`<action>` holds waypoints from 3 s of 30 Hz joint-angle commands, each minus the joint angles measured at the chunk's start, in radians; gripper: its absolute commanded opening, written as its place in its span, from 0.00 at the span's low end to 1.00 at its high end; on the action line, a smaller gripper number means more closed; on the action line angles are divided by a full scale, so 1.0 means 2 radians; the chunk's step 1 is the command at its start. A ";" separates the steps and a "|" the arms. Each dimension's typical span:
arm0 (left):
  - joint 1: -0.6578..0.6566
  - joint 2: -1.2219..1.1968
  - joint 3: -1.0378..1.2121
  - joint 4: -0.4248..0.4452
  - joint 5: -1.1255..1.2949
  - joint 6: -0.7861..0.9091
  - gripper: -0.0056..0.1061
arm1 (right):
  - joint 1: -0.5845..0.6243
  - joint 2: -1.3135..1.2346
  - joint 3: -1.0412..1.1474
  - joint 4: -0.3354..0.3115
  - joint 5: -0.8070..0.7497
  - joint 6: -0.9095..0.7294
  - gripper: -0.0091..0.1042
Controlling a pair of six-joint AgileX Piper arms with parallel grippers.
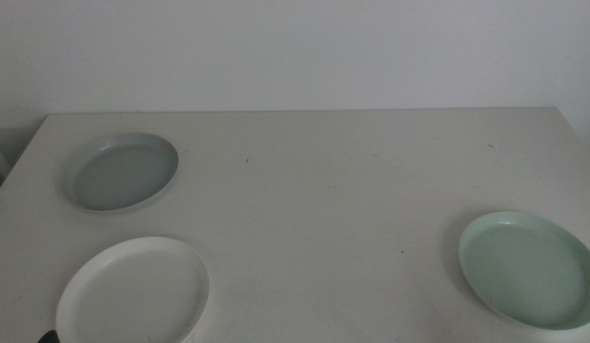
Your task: Stack the three bowls on top of each other.
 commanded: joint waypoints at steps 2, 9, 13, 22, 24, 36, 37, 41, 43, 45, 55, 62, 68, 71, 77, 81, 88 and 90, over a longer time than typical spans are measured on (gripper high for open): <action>0.001 -0.007 -0.002 0.012 -0.037 -0.011 0.99 | -0.004 -0.013 -0.001 -0.002 -0.039 -0.005 0.69; 0.001 -0.007 -0.002 0.085 -0.038 -0.108 0.99 | -0.004 -0.013 -0.001 -0.002 -0.039 -0.005 0.69; 0.001 -0.007 -0.002 0.095 -0.038 -0.121 0.99 | -0.004 -0.013 -0.001 -0.002 -0.039 -0.005 0.69; 0.001 0.018 -0.034 0.074 -0.036 -0.122 0.99 | -0.004 -0.013 -0.001 -0.002 -0.039 -0.005 0.69; 0.001 0.041 -0.059 0.074 -0.032 -0.122 0.99 | -0.004 -0.013 -0.001 -0.002 -0.039 -0.005 0.69; 0.001 0.256 -0.325 0.074 0.159 -0.122 0.99 | -0.004 -0.013 -0.001 -0.002 -0.039 -0.005 0.69; 0.001 0.270 -0.348 0.074 0.177 -0.122 0.99 | -0.004 -0.013 -0.001 -0.002 -0.039 -0.005 0.69; 0.001 0.334 -0.452 0.074 0.266 -0.122 0.99 | -0.004 -0.013 -0.001 -0.002 -0.039 -0.005 0.69; 0.001 0.359 -0.503 0.074 0.302 -0.121 0.99 | -0.004 -0.013 -0.001 -0.002 -0.039 -0.005 0.69; 0.001 0.385 -0.549 0.074 0.337 -0.121 0.99 | -0.004 -0.013 -0.001 -0.002 -0.039 -0.005 0.69; 0.001 0.476 -0.657 0.060 0.473 -0.121 0.99 | -0.004 -0.013 -0.001 -0.002 -0.039 -0.005 0.69; 0.001 0.498 -0.653 0.066 0.482 -0.121 0.99 | -0.004 -0.013 -0.001 -0.002 -0.039 -0.005 0.69; 0.001 0.506 -0.653 0.072 0.480 -0.118 0.99 | -0.004 -0.013 -0.001 -0.002 -0.039 -0.005 0.69; 0.001 0.518 -0.640 0.080 0.481 -0.105 0.99 | -0.004 -0.013 -0.001 -0.002 -0.039 -0.005 0.69; 0.001 0.541 -0.568 0.080 0.440 -0.077 0.99 | -0.004 -0.013 -0.001 -0.002 -0.039 -0.005 0.69; 0.001 0.558 -0.525 0.080 0.388 -0.074 0.99 | -0.004 -0.013 -0.001 -0.002 -0.039 -0.005 0.69; 0.001 0.628 -0.507 0.077 0.348 -0.046 0.99 | -0.004 -0.013 -0.001 -0.002 -0.039 -0.005 0.69; 0.001 0.649 -0.507 0.075 0.337 -0.035 0.99 | -0.004 -0.013 -0.001 -0.002 -0.039 -0.005 0.69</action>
